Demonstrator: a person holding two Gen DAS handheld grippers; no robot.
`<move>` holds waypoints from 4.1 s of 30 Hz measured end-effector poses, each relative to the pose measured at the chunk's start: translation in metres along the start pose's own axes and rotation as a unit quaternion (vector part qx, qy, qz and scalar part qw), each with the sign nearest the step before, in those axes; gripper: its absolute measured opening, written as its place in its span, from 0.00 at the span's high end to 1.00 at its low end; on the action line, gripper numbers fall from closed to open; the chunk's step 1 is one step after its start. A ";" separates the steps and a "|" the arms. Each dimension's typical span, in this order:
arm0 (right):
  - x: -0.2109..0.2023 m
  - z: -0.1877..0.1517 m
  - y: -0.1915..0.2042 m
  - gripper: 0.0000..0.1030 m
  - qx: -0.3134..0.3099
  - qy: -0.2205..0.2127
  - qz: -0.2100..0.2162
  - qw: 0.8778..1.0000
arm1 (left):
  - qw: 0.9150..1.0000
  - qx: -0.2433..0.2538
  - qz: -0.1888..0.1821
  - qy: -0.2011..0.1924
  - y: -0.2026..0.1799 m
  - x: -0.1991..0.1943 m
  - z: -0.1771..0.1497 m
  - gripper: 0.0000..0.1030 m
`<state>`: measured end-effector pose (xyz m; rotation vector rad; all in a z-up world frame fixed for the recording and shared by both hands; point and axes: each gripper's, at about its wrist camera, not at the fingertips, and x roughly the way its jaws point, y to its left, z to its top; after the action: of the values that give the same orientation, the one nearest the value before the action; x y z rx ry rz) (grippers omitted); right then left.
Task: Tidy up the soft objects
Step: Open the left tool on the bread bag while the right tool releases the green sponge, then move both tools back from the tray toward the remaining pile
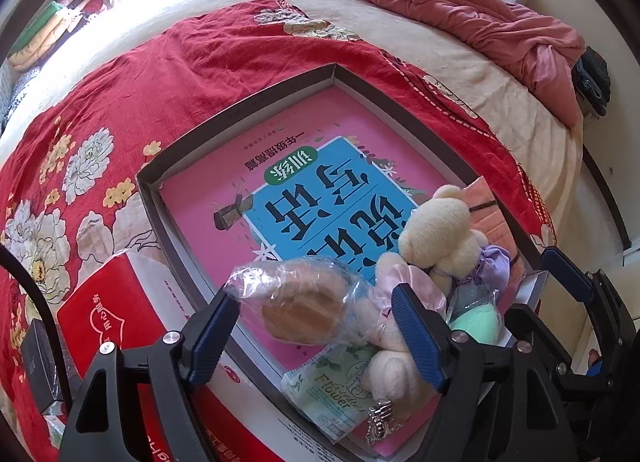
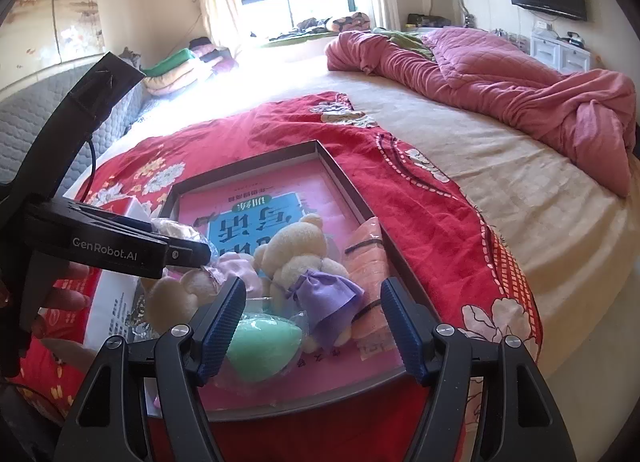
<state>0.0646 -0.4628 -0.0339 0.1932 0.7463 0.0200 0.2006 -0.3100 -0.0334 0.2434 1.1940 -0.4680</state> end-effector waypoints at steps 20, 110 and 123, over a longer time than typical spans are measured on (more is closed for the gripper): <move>-0.006 0.003 0.001 0.30 0.003 -0.013 -0.006 1.000 | 1.000 -0.017 -0.005 -0.019 0.004 -0.023 -0.015 0.22; -0.128 0.031 0.214 0.22 -0.186 -0.073 0.068 0.977 | 0.962 -0.200 0.087 -0.161 0.195 -0.226 -0.218 0.21; -0.081 0.003 0.249 0.22 -0.245 -0.022 0.103 0.964 | 0.972 -0.214 0.034 -0.089 0.199 -0.134 -0.226 0.17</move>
<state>0.0197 -0.2262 0.0675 -0.2014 0.6528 0.3932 0.0675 -0.0104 -0.0017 -0.1266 1.0778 -0.1591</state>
